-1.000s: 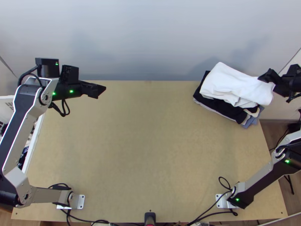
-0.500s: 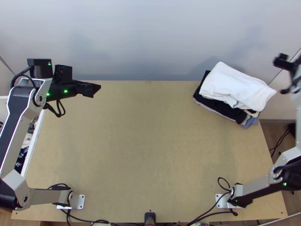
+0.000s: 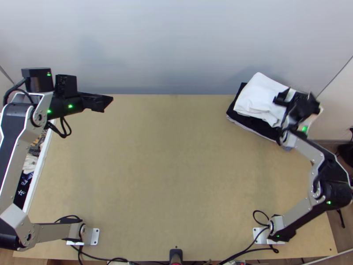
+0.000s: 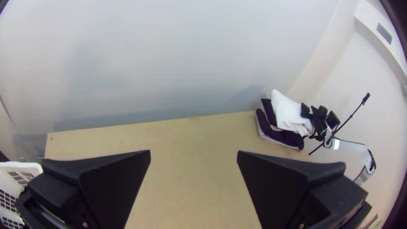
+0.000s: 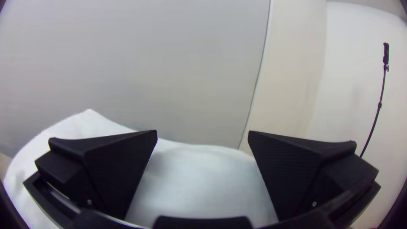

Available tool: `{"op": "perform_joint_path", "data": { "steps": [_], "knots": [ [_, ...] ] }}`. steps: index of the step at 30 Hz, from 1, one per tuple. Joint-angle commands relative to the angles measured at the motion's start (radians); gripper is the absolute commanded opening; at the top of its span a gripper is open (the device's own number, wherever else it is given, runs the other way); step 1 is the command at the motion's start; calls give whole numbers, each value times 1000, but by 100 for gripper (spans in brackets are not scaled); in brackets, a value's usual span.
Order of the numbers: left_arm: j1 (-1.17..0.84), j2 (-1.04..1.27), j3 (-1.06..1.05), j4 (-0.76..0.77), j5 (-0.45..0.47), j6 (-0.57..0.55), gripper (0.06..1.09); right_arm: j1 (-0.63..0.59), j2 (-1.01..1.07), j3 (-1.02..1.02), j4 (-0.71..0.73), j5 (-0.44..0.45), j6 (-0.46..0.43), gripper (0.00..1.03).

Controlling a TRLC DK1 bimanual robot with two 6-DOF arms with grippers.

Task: Fold the t-shirt

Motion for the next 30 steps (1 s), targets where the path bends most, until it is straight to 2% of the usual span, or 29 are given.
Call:
{"op": "perform_joint_path", "data": {
  "steps": [1,11,19,23,30],
  "knots": [
    [26,-13,1,-18,-1,3,105,2,105,-176,234,33,4,99],
    [-2,-22,1,-22,-7,-28,105,-22,191,-135,234,34,9,99],
    [-7,-57,-11,-22,-20,-49,105,-13,-128,-35,196,33,-49,99],
    [-8,-68,-13,2,-96,-59,105,67,-163,75,125,33,-49,99],
    [-7,-76,-16,64,-282,-56,105,148,93,178,124,33,-46,99]
  ]
}}
